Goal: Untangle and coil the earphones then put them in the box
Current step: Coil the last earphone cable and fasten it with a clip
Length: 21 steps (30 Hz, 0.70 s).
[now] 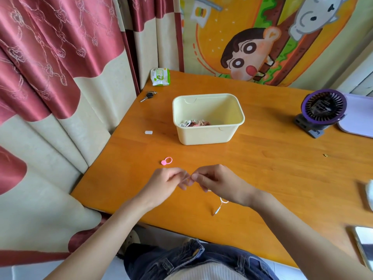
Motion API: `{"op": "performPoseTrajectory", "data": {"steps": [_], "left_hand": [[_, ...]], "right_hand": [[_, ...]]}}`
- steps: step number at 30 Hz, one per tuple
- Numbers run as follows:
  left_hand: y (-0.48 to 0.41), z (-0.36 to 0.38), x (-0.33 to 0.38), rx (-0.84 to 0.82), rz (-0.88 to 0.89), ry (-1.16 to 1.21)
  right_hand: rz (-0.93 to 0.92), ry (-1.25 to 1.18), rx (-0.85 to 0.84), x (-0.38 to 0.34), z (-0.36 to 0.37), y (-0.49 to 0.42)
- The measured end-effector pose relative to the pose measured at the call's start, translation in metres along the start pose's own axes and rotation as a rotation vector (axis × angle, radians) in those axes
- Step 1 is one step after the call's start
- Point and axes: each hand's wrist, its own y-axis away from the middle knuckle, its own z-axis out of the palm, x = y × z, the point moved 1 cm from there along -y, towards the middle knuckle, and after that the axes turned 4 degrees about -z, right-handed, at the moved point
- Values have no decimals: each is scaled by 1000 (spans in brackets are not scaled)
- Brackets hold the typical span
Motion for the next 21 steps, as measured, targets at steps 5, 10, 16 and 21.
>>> {"op": "performPoseTrajectory", "data": {"steps": [5,10,16,21], "left_hand": [[5,1,12,-171,-126,370],[8,2,22,-357,-162,890],[2,-7,22,-457,-37,1406],[-5,-14,32,-227,-56,1528]], "right_hand": [[21,5,168,7,-16,-9],[9,-56,207,12,-17,-12],[31,-79,132,17,-1,-12],[48,-22,110,16,13,-12]]}}
